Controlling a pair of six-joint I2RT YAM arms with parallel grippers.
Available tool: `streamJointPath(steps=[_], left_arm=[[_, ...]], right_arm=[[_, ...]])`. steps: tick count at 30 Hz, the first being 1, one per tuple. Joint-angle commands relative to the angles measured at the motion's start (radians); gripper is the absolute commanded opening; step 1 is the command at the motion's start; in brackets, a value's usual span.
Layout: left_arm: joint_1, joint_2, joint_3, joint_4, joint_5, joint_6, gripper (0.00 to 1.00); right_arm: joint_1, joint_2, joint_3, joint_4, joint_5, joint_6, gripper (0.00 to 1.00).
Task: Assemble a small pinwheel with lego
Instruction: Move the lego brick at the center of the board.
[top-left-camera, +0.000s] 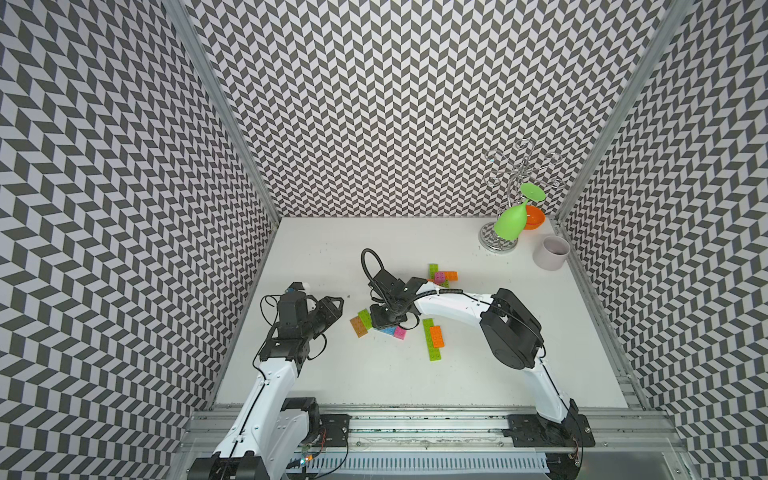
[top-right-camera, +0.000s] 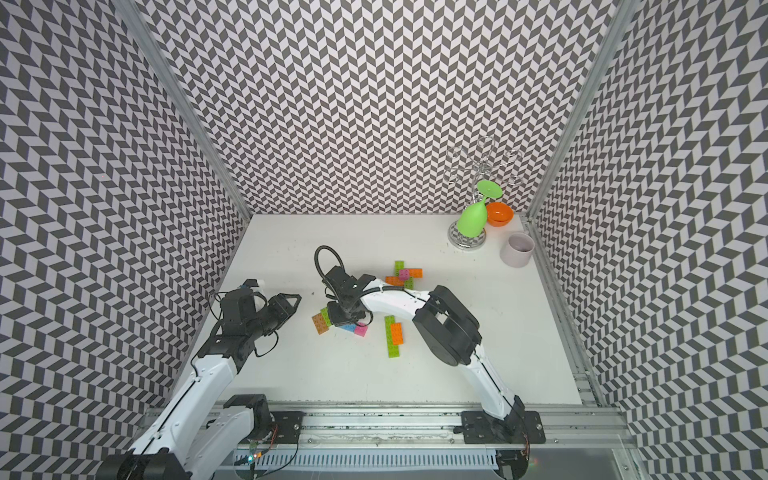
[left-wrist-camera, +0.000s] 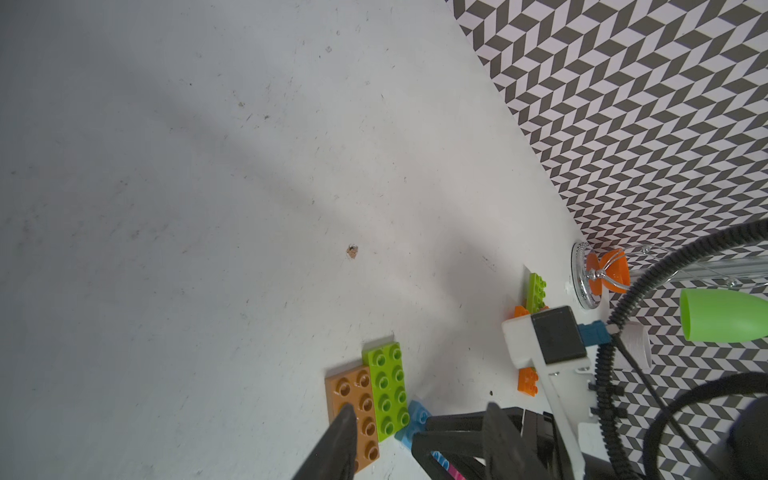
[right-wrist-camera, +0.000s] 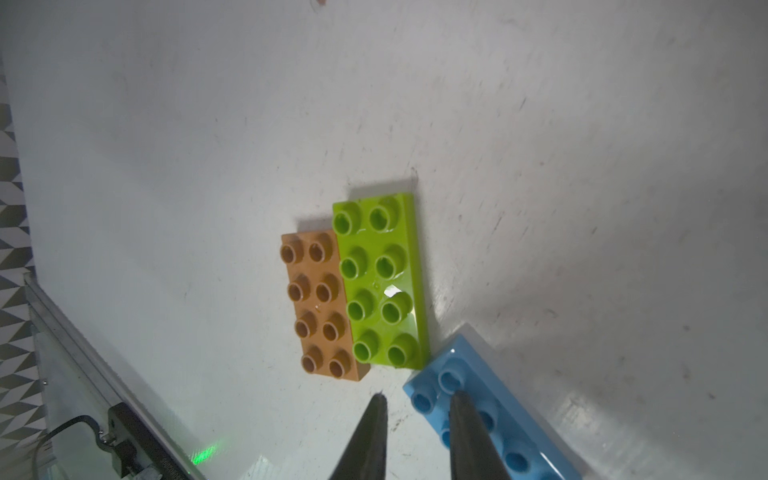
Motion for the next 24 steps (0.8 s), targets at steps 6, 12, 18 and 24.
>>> streamJointPath(steps=[6, 12, 18, 24], left_arm=[[0.007, -0.024, 0.01, 0.006, 0.007, 0.017, 0.49], [0.008, -0.041, 0.014, -0.004, 0.002, 0.013, 0.49], [0.009, -0.054, 0.017, -0.021, -0.011, 0.013, 0.49], [0.008, -0.038, 0.0, 0.02, 0.04, 0.016, 0.5]], right_arm=[[0.048, 0.017, -0.041, -0.076, -0.036, -0.092, 0.28], [0.107, -0.022, -0.106, -0.136, -0.073, -0.198, 0.27], [0.135, -0.131, -0.254, -0.142, -0.082, -0.229, 0.25], [0.135, -0.263, -0.381, -0.135, -0.071, -0.215, 0.24]])
